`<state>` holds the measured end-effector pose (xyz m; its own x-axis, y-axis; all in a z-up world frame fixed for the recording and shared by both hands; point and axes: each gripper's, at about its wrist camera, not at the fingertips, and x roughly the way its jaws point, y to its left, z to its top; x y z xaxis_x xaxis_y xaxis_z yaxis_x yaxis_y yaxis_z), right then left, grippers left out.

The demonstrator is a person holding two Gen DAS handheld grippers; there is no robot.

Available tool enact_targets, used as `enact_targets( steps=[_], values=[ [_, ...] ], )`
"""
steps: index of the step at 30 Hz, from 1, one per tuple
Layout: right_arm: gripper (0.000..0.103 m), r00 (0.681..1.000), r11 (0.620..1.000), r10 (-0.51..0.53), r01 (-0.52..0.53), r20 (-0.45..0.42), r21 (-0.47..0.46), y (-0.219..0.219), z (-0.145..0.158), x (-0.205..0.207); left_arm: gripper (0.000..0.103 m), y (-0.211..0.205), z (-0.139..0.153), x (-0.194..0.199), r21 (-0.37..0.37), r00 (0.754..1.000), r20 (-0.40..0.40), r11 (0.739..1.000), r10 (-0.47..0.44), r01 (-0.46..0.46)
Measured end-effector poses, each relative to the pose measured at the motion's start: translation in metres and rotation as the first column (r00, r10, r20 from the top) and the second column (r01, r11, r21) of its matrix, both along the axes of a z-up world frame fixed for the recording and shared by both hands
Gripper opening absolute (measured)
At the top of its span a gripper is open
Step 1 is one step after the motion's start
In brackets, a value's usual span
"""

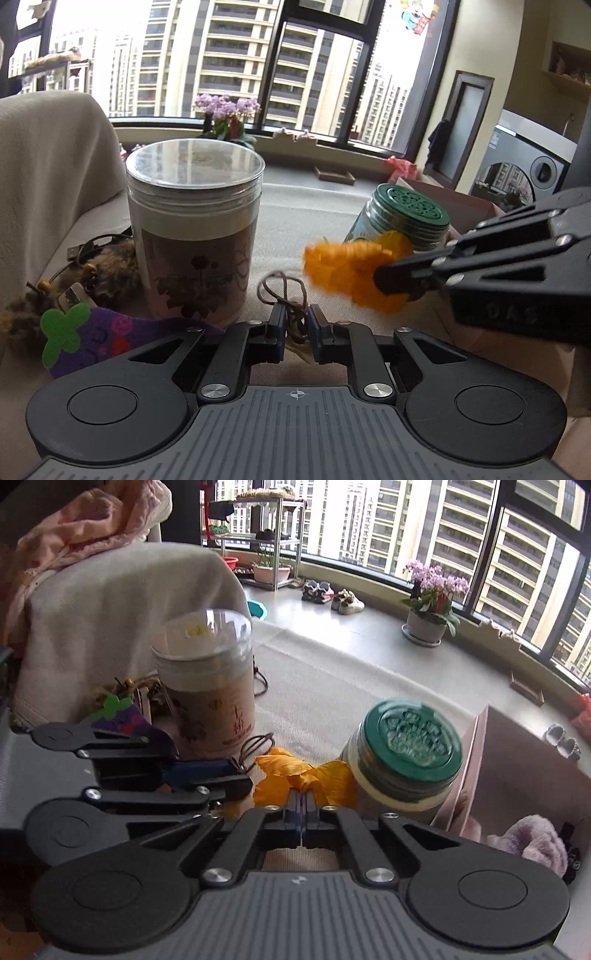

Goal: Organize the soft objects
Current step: 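Carry the orange cloth over the box and open the right gripper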

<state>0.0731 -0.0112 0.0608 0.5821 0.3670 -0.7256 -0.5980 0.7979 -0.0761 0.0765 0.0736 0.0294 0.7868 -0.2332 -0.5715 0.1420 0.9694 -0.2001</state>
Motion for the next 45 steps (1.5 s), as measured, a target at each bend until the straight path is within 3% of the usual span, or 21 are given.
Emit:
enact_targets(
  steps=[6, 12, 16, 19, 32, 38, 41, 43, 45],
  values=[
    [0.001, 0.991, 0.998, 0.006, -0.014, 0.135, 0.062, -0.009, 0.066, -0.015, 0.018, -0.014, 0.058, -0.013, 0.022, 0.989, 0.141, 0.999, -0.049, 0.047],
    [0.001, 0.958, 0.989, -0.060, 0.019, 0.282, 0.148, -0.030, 0.131, -0.019, 0.018, -0.020, 0.133, -0.004, 0.091, 0.954, 0.300, 0.996, -0.021, -0.007],
    [0.001, 0.932, 0.981, -0.103, 0.038, 0.347, 0.190, -0.055, 0.159, -0.023, 0.018, -0.032, 0.164, -0.005, 0.110, 0.936, 0.350, 0.994, -0.024, -0.016],
    [0.001, 0.917, 0.977, -0.138, 0.065, 0.373, 0.202, -0.076, 0.168, -0.024, 0.018, -0.046, 0.172, -0.004, 0.116, 0.933, 0.358, 0.993, -0.041, -0.001],
    [0.001, 0.894, 0.959, -0.252, 0.180, 0.371, 0.217, -0.164, 0.170, -0.043, 0.018, -0.129, 0.148, 0.019, 0.077, 0.945, 0.259, 0.979, -0.202, 0.189],
    [0.001, 0.925, 0.945, -0.290, 0.237, 0.245, 0.224, -0.199, 0.140, -0.025, 0.018, -0.166, 0.103, 0.039, -0.012, 0.931, 0.149, 0.941, -0.333, 0.338],
    [0.001, 0.940, 0.943, -0.295, 0.257, 0.170, 0.213, -0.208, 0.112, -0.008, 0.019, -0.177, 0.066, 0.066, -0.082, 0.901, 0.018, 0.897, -0.434, 0.434],
    [0.001, 0.950, 0.937, -0.297, 0.271, 0.094, 0.219, -0.212, 0.091, 0.008, 0.021, -0.179, 0.044, 0.075, -0.065, 0.897, -0.047, 0.897, -0.440, 0.436],
    [0.001, 0.958, 0.933, -0.288, 0.278, 0.011, 0.230, -0.212, 0.071, 0.024, 0.021, -0.175, 0.034, 0.073, -0.015, 0.902, -0.049, 0.903, -0.430, 0.429]
  ],
)
